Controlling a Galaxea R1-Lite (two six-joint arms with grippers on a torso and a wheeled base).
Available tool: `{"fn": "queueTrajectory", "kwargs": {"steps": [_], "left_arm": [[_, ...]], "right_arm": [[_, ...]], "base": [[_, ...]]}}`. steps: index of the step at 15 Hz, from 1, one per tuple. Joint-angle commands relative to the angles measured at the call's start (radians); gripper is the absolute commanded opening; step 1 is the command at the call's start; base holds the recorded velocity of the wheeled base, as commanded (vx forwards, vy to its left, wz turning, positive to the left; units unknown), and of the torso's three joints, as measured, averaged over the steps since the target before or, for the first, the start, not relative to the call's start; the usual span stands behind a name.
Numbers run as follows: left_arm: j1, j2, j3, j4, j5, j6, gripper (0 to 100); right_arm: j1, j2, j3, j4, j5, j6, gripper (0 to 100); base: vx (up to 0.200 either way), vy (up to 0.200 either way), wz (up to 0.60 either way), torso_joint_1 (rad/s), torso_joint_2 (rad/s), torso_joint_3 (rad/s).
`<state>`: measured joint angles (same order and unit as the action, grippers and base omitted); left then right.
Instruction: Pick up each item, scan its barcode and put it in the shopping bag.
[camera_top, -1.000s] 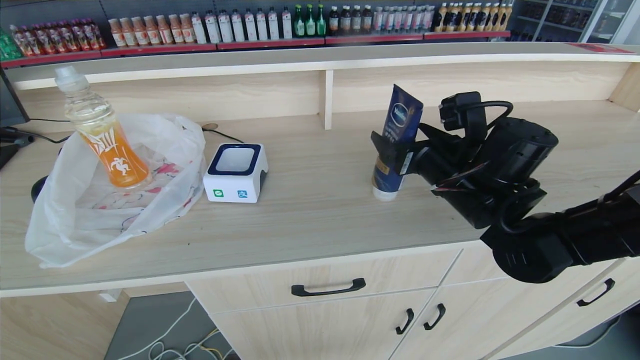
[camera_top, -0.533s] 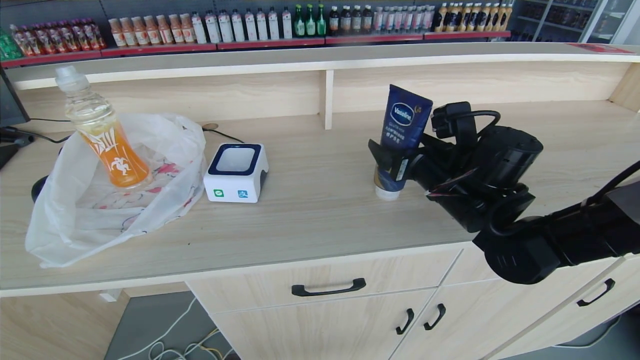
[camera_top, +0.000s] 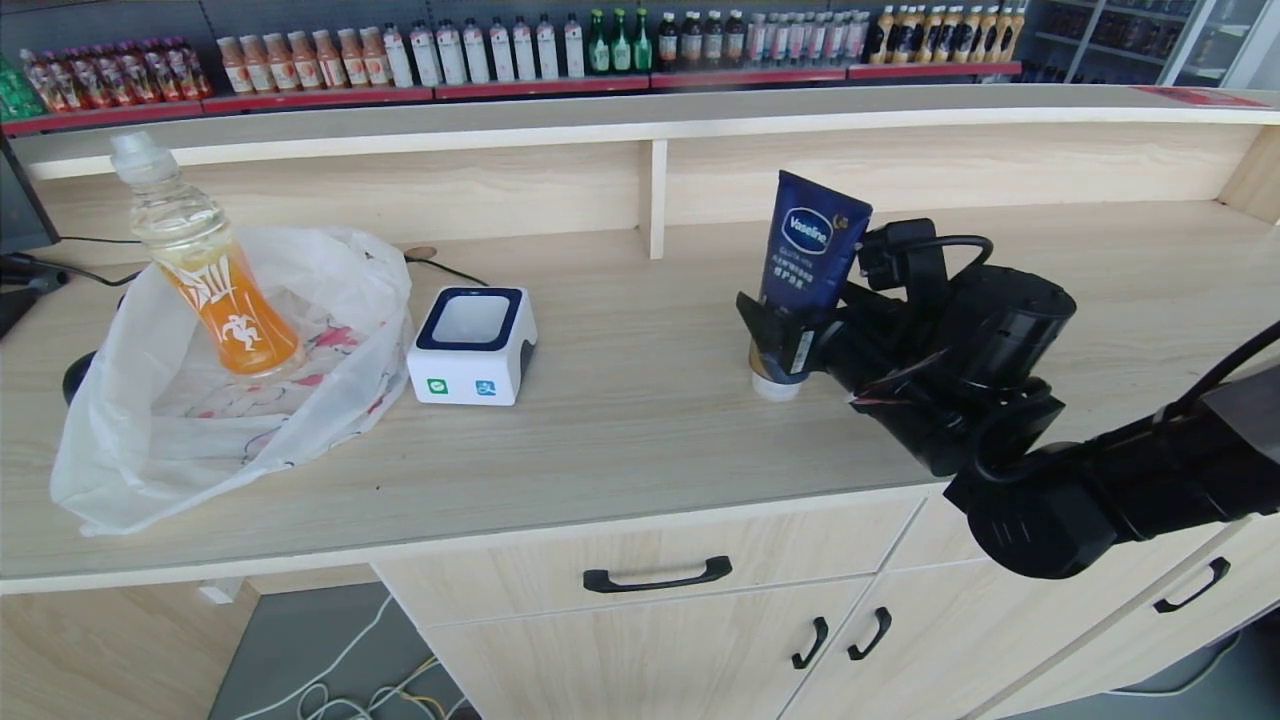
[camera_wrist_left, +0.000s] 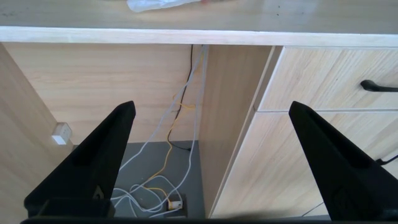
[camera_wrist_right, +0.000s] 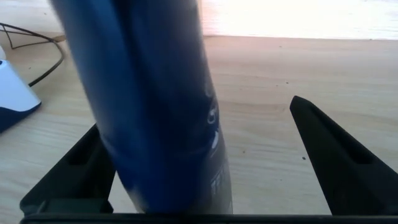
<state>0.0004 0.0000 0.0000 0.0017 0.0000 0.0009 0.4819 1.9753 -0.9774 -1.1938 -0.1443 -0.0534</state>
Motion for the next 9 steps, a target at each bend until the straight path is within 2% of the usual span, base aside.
{"fn": "queueTrajectory", "kwargs": {"steps": [1,4,5,9], "left_arm": [[0.000,0.000,0.000,0.000,0.000,0.001,100],[0.001,0.000,0.000,0.000,0.000,0.001,100],[0.001,0.000,0.000,0.000,0.000,0.001,100],[0.001,0.000,0.000,0.000,0.000,0.001,100]], "right_arm": [[0.001,0.000,0.011,-0.001,0.000,0.000,100],[0.001,0.000,0.023,-0.001,-0.003,0.000,100],[0.001,0.000,0.023,-0.001,-0.003,0.000,0],[0.001,-0.001,0.019,-0.003,-0.001,-0.002,0]], "base": [[0.000,0.000,0.00,0.000,0.00,0.000],[0.000,0.000,0.00,0.000,0.00,0.000],[0.000,0.000,0.00,0.000,0.00,0.000],[0.000,0.000,0.00,0.000,0.00,0.000]]}}
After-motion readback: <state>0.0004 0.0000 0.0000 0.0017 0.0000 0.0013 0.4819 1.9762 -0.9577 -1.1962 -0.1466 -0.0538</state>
